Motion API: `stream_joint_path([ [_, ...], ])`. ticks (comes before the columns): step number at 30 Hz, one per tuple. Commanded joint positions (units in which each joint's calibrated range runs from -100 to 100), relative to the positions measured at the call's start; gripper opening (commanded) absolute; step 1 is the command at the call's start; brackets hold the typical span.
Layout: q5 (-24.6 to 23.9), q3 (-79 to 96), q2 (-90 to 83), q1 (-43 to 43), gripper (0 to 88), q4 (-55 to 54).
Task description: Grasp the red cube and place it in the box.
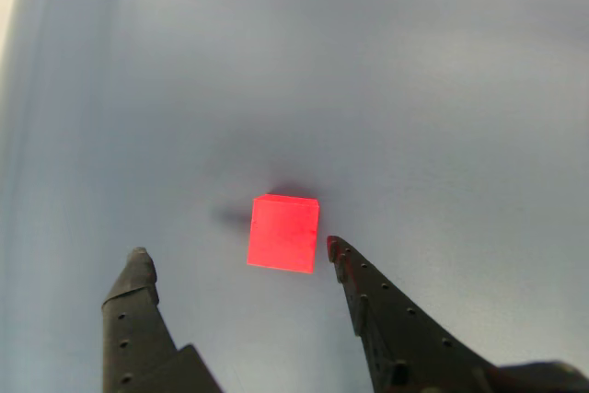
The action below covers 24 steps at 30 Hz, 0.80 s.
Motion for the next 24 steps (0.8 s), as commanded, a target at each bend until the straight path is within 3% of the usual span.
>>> stream_joint_path([
  [1,-0.15,-1.23,0.27,-0.27,42.6,-1.25],
  [24,-0.68,-2.42,5.99,-0.63,42.0,-4.28],
])
